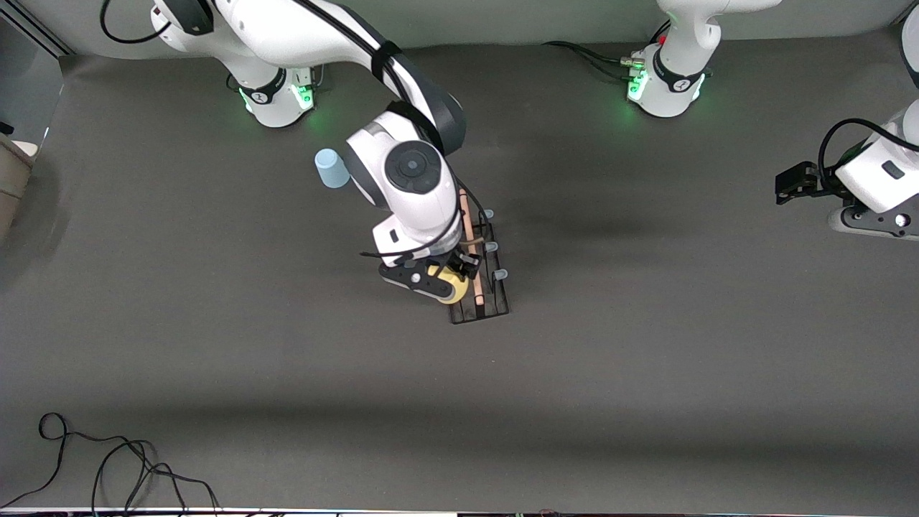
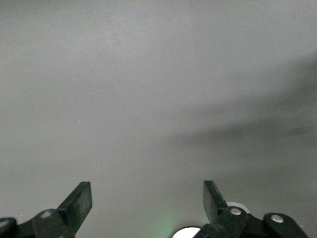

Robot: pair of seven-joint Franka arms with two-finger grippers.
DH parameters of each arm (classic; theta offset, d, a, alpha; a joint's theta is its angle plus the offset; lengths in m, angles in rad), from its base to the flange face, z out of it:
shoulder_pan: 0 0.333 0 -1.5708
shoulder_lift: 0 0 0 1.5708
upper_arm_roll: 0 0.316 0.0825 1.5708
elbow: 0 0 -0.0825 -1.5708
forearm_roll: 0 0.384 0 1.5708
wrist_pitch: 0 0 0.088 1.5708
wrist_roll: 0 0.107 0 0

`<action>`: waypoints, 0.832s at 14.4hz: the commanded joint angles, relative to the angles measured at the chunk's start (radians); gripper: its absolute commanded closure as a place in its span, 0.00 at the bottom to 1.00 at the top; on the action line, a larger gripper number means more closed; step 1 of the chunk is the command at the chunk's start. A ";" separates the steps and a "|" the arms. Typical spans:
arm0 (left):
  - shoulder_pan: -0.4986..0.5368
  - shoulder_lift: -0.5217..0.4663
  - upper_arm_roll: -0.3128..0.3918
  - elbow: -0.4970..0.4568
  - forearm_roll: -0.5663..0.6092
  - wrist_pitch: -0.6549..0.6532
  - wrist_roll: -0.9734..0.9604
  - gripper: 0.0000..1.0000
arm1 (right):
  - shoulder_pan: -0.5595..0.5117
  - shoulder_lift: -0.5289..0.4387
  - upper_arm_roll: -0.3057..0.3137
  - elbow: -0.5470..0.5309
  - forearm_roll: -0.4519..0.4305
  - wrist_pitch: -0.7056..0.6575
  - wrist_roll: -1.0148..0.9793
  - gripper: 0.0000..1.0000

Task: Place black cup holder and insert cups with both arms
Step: 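Carry the yellow cup with the right gripper and insert it into the holder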

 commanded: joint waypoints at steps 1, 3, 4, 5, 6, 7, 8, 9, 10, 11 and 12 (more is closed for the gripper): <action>0.006 -0.001 -0.003 0.009 -0.010 -0.015 0.005 0.00 | 0.012 0.052 -0.014 0.050 -0.027 0.007 0.029 0.70; 0.006 -0.001 -0.003 0.011 -0.010 -0.015 0.005 0.00 | 0.013 0.068 -0.014 0.048 -0.028 0.015 0.029 0.68; 0.006 -0.001 -0.003 0.009 -0.010 -0.015 0.005 0.00 | 0.015 0.069 -0.014 0.048 -0.028 0.015 0.029 0.27; 0.006 -0.001 -0.003 0.011 -0.010 -0.014 0.005 0.00 | 0.010 0.068 -0.014 0.048 -0.027 0.015 0.029 0.00; 0.006 -0.001 -0.003 0.011 -0.010 -0.015 0.005 0.00 | 0.009 0.066 -0.015 0.056 -0.027 0.015 0.023 0.00; 0.006 0.000 -0.003 0.011 -0.010 -0.015 0.005 0.00 | 0.007 0.052 -0.017 0.059 -0.027 0.009 0.023 0.00; 0.006 -0.001 -0.003 0.011 -0.010 -0.014 0.005 0.00 | 0.005 0.037 -0.019 0.064 -0.025 -0.003 0.022 0.00; 0.006 -0.001 -0.003 0.011 -0.010 -0.014 0.005 0.00 | 0.004 0.013 -0.019 0.073 -0.022 -0.023 0.017 0.00; 0.006 -0.001 -0.003 0.011 -0.010 -0.014 0.005 0.00 | 0.002 -0.018 -0.020 0.077 -0.021 -0.063 0.014 0.00; 0.006 0.000 -0.003 0.011 -0.010 -0.014 0.005 0.00 | 0.002 -0.052 -0.022 0.078 -0.022 -0.110 0.013 0.00; 0.006 0.000 -0.003 0.011 -0.010 -0.014 0.005 0.00 | 0.001 -0.087 -0.022 0.078 -0.021 -0.150 0.011 0.00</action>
